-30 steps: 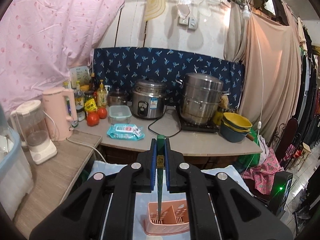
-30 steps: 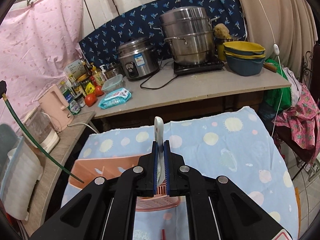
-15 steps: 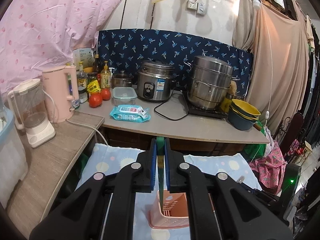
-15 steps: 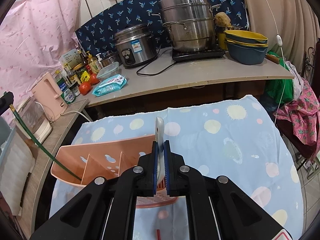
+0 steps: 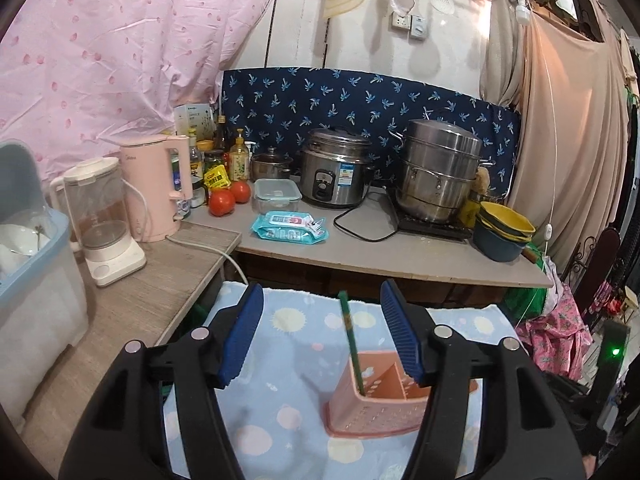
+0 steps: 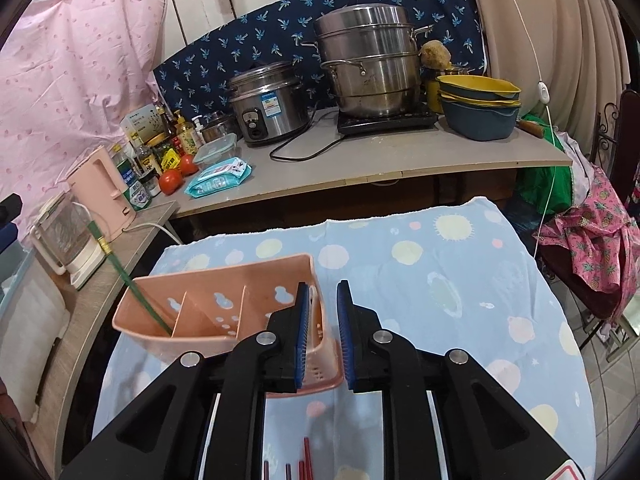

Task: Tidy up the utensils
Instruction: 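Lower the chopstick into the pink basket and open the left tool while the right tool releases the spoon there, then move both open tools back down to the chopsticks on the table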

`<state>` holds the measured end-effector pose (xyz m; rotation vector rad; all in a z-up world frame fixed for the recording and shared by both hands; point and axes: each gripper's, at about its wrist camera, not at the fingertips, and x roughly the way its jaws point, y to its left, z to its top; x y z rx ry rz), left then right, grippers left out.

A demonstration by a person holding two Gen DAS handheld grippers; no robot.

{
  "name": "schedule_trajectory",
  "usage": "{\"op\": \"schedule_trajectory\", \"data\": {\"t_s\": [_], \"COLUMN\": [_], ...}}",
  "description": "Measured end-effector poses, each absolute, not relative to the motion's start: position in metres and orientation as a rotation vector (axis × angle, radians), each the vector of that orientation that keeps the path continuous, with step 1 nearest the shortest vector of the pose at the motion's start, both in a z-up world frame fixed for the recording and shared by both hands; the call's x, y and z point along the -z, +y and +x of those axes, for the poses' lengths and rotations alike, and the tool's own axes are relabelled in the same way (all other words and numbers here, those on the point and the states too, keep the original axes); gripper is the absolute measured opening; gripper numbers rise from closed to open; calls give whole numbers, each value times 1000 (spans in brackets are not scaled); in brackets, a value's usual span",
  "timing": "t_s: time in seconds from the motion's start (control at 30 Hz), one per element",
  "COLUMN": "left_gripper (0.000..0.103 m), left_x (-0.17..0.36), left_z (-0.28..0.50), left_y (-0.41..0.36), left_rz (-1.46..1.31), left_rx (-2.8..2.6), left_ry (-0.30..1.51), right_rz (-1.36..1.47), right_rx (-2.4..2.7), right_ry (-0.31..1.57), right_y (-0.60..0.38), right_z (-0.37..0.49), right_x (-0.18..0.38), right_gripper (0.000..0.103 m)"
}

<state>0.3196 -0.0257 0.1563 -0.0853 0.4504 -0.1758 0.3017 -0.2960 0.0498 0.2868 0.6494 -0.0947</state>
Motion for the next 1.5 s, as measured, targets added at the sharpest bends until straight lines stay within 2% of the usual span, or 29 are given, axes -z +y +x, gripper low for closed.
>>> {"op": "schedule_trajectory", "data": {"t_s": [0.1, 0.53, 1.0, 1.5], "left_gripper": [58, 58, 58, 58], "left_x": [-150, -113, -15, 56], "left_z": [298, 200, 130, 95], "left_y": [-21, 1, 11, -1], "left_rz": [-71, -43, -49, -41], "left_rx": [177, 150, 163, 205], "left_ry": [466, 527, 749, 901], "right_rz": [286, 199, 274, 284], "right_rx": [84, 60, 108, 106], "right_ry": [633, 618, 770, 853], "right_y": [-291, -260, -257, -240], "right_z": [279, 161, 70, 51], "right_x": [-55, -52, 30, 80], "right_gripper": [24, 28, 29, 29]}}
